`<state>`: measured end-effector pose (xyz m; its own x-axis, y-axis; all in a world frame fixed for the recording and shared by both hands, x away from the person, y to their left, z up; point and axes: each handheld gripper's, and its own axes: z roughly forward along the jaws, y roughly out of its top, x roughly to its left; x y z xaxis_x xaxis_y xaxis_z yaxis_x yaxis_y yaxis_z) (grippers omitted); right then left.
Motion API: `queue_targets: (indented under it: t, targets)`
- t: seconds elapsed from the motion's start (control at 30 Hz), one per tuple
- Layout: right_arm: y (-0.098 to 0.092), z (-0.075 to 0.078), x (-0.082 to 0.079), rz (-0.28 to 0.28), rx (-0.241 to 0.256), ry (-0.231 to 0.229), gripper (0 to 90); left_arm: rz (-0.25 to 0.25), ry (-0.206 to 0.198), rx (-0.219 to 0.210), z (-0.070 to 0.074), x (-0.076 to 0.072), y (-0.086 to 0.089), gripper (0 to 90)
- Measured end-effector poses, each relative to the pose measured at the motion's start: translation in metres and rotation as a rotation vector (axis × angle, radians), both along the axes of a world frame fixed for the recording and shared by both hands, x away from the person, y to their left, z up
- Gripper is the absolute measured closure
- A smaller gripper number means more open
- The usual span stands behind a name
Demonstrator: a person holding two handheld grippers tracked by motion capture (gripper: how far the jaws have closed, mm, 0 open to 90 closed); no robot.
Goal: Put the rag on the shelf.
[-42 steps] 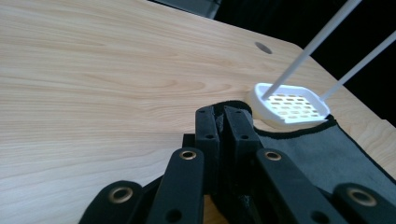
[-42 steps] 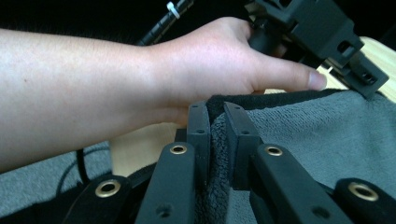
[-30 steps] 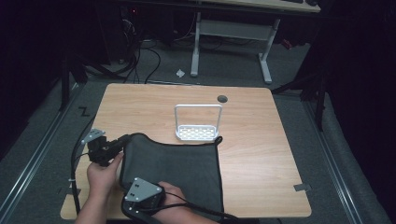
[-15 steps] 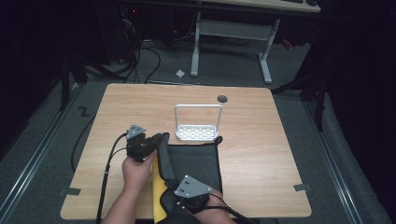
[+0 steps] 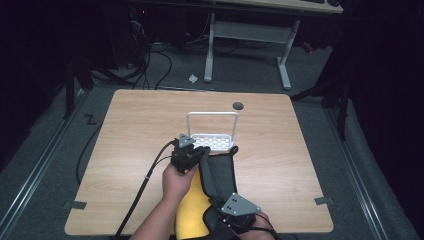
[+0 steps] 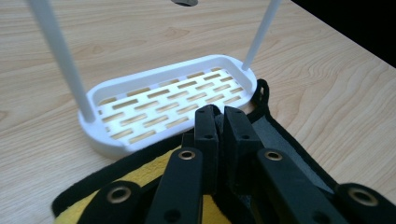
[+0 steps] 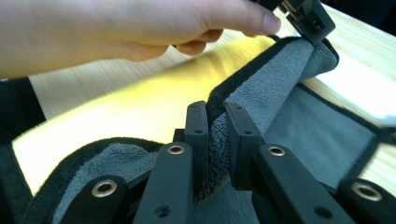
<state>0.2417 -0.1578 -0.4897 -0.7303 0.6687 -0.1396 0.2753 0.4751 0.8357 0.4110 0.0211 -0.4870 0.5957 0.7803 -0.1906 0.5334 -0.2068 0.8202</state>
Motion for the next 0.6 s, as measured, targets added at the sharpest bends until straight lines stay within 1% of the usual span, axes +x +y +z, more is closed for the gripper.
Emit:
queue_targets:
  t: [0.07,0.13,0.2,0.23,0.3,0.37,0.43,0.47,0.5,0.53,0.57,0.6]
  targets:
    - [-0.003,-0.001,0.0,-0.009,0.0,0.008,80.3,-0.001,0.004,0.002,-0.001,0.0,-0.003,84.5]
    - [-0.01,-0.005,0.0,-0.025,-0.004,0.019,79.7,-0.011,0.007,0.02,-0.003,0.001,-0.012,84.3]
    - [-0.015,-0.006,-0.001,-0.036,-0.002,0.027,79.5,-0.022,0.008,0.023,-0.003,0.001,-0.019,84.2]
    - [-0.017,-0.007,-0.002,-0.037,-0.001,0.027,79.5,-0.022,0.008,0.023,-0.003,0.001,-0.019,84.2]
    - [-0.022,-0.008,-0.004,-0.043,-0.002,0.029,79.2,-0.043,0.007,0.024,-0.003,0.001,-0.03,84.1]
    - [-0.025,-0.008,-0.006,-0.045,-0.001,0.026,76.8,-0.059,0.011,0.023,-0.004,0.001,-0.038,83.9]
    - [-0.028,-0.008,-0.008,-0.041,0.002,0.032,70.5,-0.078,0.012,0.013,-0.005,0.001,-0.047,83.8]
    - [-0.028,-0.007,-0.009,-0.043,0.006,0.025,66.4,-0.078,0.012,0.013,-0.005,0.001,-0.047,81.7]
    - [-0.029,-0.006,-0.01,-0.049,0.008,0.014,62.8,-0.108,0.02,-0.006,-0.006,0.0,-0.055,76.2]
    - [-0.03,-0.005,-0.01,-0.056,0.018,0.004,61.3,-0.111,0.027,-0.013,-0.006,0.0,-0.057,69.6]
    - [-0.03,-0.005,-0.01,-0.056,0.018,0.004,61.3,-0.111,0.027,-0.013,-0.006,0.0,-0.057,65.7]
    - [-0.033,-0.003,-0.009,-0.07,0.033,-0.011,59.5,-0.123,0.035,-0.035,-0.006,-0.001,-0.057,63.9]
